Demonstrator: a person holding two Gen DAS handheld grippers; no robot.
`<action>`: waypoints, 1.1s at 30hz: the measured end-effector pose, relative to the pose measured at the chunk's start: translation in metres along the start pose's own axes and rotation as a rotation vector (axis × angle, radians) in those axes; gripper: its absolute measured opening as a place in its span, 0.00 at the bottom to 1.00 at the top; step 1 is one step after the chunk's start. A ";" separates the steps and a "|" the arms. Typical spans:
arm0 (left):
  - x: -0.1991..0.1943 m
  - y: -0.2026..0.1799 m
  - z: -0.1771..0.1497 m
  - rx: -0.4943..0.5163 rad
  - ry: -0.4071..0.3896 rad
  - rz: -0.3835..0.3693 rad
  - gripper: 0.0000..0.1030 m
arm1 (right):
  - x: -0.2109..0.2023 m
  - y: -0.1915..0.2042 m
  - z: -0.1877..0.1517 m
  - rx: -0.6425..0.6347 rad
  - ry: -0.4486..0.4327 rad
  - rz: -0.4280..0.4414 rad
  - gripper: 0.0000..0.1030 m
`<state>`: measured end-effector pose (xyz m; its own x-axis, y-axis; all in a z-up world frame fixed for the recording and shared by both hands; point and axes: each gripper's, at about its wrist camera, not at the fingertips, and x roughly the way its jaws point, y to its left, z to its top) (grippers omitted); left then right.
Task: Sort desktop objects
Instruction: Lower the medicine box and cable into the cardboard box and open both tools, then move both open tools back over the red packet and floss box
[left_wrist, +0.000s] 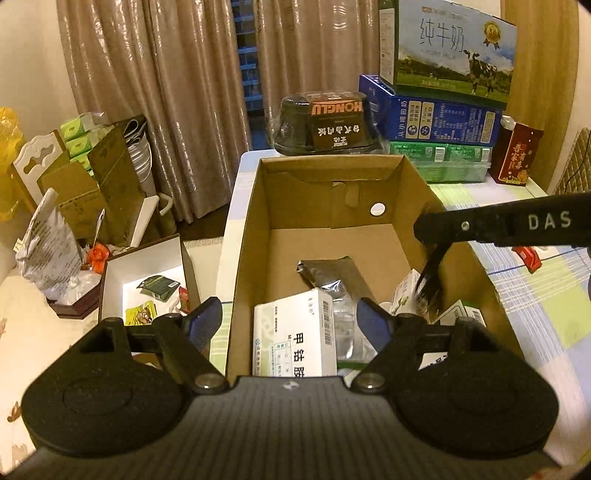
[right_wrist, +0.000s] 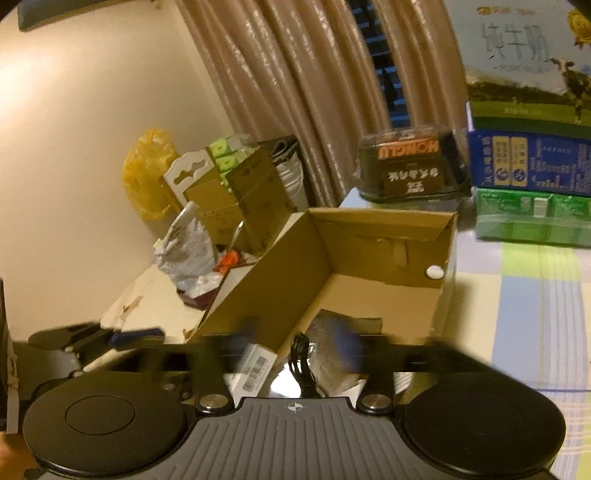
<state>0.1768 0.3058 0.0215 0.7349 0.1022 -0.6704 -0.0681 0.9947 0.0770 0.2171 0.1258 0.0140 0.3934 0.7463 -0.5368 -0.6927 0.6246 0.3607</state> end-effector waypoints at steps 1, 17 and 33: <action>-0.001 0.001 -0.002 -0.005 0.001 -0.001 0.74 | -0.003 -0.001 0.001 0.003 -0.012 0.000 0.71; -0.053 -0.029 -0.014 -0.036 -0.043 -0.010 0.80 | -0.109 -0.066 -0.036 0.033 -0.044 -0.110 0.82; -0.091 -0.150 -0.012 0.017 -0.096 -0.152 0.91 | -0.250 -0.171 -0.113 0.146 -0.073 -0.310 0.95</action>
<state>0.1118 0.1477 0.0624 0.7970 -0.0512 -0.6018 0.0594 0.9982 -0.0064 0.1689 -0.1937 0.0006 0.6171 0.5272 -0.5842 -0.4419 0.8464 0.2971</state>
